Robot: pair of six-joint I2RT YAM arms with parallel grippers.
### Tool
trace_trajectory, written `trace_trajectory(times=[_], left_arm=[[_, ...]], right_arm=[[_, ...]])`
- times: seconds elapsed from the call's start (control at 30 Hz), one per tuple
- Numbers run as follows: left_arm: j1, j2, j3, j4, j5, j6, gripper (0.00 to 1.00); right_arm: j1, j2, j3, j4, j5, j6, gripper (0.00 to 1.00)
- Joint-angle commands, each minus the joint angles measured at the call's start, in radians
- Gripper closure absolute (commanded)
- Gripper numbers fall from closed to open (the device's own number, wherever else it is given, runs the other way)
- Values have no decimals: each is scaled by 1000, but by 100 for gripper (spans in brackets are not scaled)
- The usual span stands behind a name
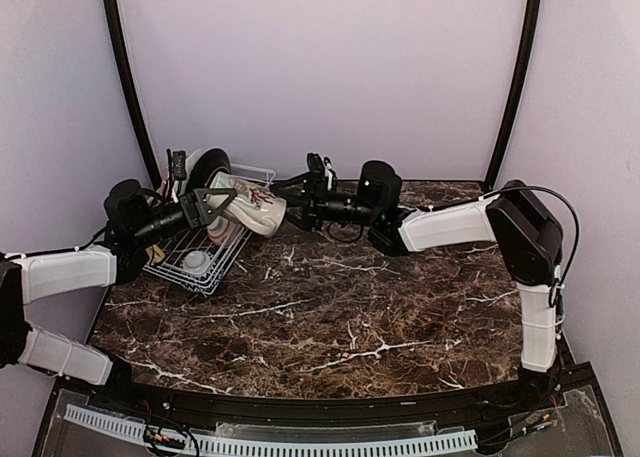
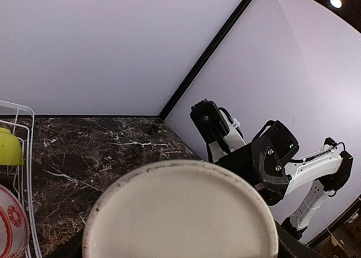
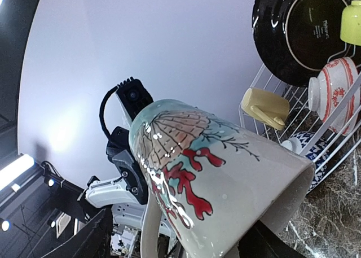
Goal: Unload the mixed dishes from the dish rack
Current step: Pass from the left arm to the right
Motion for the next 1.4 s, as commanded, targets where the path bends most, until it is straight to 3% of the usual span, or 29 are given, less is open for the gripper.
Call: trace_trajectory(times=[0.0, 0.33, 0.47, 0.63, 0.7, 0.77, 0.87, 1.0, 1.1, 1.3, 1.37], left_arm=[[-4, -4, -3, 267, 20, -90, 99], [-21, 35, -8, 272, 10, -133, 99], [-27, 49, 0, 258, 18, -145, 99], [-35, 70, 35, 170, 31, -139, 99], [-36, 75, 46, 138, 33, -135, 93], [-36, 74, 56, 93, 25, -122, 79], [-36, 56, 74, -1, -5, -72, 44], [-36, 32, 107, -183, -60, 7, 14], [-34, 18, 148, -308, -115, 72, 3], [-30, -13, 189, -454, -198, 178, 2], [-30, -20, 194, -469, -208, 195, 2]], right_arm=[[19, -10, -12, 140, 3, 45, 32], [24, -27, 32, 194, 40, 107, 46], [22, -19, 53, 215, 48, 126, 59], [9, -17, 63, 240, 34, 136, 86], [-4, -28, 41, 252, 31, 134, 98], [-20, -47, 6, 263, 30, 124, 100], [-55, -90, -66, 266, 24, 90, 100], [-117, -190, -203, 192, 34, 4, 100], [-173, -254, -300, 92, 33, -73, 100], [-289, -427, -472, -181, 47, -276, 100], [-322, -500, -501, -350, 84, -381, 100]])
